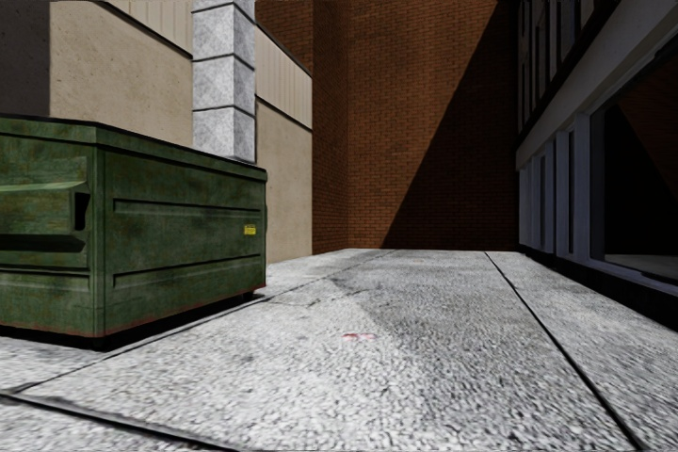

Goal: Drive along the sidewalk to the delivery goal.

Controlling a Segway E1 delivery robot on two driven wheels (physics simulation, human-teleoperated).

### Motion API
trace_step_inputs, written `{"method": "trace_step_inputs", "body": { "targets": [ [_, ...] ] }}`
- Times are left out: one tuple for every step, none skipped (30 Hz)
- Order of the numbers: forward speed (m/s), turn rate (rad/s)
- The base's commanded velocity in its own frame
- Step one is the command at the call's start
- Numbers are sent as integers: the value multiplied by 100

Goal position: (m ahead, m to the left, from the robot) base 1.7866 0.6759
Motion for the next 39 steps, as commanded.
{"method": "trace_step_inputs", "body": {
  "targets": [
    [151, 0],
    [152, 1],
    [152, 1],
    [153, 3],
    [154, 3],
    [154, 3],
    [154, 3],
    [154, 3],
    [155, 0],
    [155, 0],
    [155, 0],
    [155, 0],
    [155, 0],
    [154, 0],
    [154, 0],
    [136, 0],
    [121, 0],
    [105, 0],
    [105, 0],
    [96, 0],
    [92, 0],
    [88, 0],
    [83, 0],
    [83, 0],
    [71, 0],
    [62, 0],
    [55, 0],
    [55, 0],
    [51, 0],
    [44, 0],
    [44, 0],
    [30, 0],
    [8, 0],
    [0, 0],
    [0, 0],
    [0, 0],
    [0, 0],
    [0, 0],
    [0, 0]
  ]
}}
